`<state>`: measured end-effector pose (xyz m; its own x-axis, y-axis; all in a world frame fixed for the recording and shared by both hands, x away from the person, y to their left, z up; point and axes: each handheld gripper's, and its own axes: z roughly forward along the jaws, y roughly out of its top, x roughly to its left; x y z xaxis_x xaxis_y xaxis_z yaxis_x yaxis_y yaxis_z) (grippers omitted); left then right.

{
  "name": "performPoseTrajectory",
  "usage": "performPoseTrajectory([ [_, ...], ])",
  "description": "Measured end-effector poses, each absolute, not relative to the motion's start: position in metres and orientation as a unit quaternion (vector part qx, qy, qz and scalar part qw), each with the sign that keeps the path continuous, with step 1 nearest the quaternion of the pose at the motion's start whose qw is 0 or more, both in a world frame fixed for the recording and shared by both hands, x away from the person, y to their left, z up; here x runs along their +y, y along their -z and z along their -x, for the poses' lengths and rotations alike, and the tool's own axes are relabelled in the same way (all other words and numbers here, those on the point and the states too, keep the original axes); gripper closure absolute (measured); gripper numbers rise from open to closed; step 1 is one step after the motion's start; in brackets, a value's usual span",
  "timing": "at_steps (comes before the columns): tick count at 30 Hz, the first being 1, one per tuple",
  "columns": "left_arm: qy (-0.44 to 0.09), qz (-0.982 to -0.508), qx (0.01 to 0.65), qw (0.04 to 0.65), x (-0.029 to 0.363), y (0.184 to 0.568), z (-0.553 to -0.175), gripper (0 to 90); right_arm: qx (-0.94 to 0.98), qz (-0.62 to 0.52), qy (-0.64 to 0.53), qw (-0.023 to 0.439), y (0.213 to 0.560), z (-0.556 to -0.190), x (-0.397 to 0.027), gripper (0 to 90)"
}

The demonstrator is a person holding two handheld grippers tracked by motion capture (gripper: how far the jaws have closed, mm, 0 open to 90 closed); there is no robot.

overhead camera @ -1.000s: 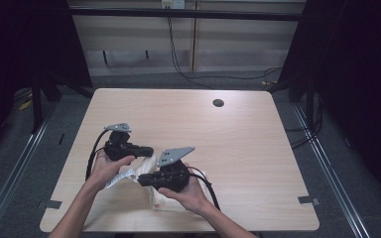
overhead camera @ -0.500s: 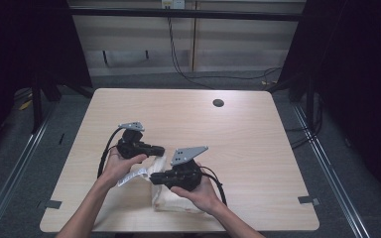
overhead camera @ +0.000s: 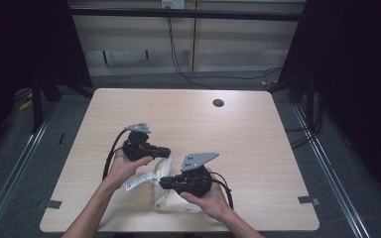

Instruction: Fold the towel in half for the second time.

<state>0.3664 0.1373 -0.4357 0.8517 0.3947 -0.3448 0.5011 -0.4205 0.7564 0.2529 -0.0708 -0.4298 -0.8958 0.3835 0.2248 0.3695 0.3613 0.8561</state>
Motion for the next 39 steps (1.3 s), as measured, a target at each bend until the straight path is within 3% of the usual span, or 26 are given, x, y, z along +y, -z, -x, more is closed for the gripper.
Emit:
performPoseTrajectory([
  [12, 0.073, -0.858, 0.245, 0.446, 0.095, 0.44, -0.368, 84.5, 0.835, -0.247, -0.491, 0.027, 0.43, -0.241, -0.095, 84.5],
  [35, 0.103, -0.864, 0.261, 0.418, 0.051, 0.491, -0.366, 82.5, 0.849, -0.298, -0.436, 0.024, 0.484, -0.225, -0.129, 82.7],
  [39, 0.108, -0.866, 0.255, 0.417, 0.048, 0.497, -0.366, 81.8, 0.851, -0.297, -0.433, 0.019, 0.485, -0.225, -0.13, 78.9],
])
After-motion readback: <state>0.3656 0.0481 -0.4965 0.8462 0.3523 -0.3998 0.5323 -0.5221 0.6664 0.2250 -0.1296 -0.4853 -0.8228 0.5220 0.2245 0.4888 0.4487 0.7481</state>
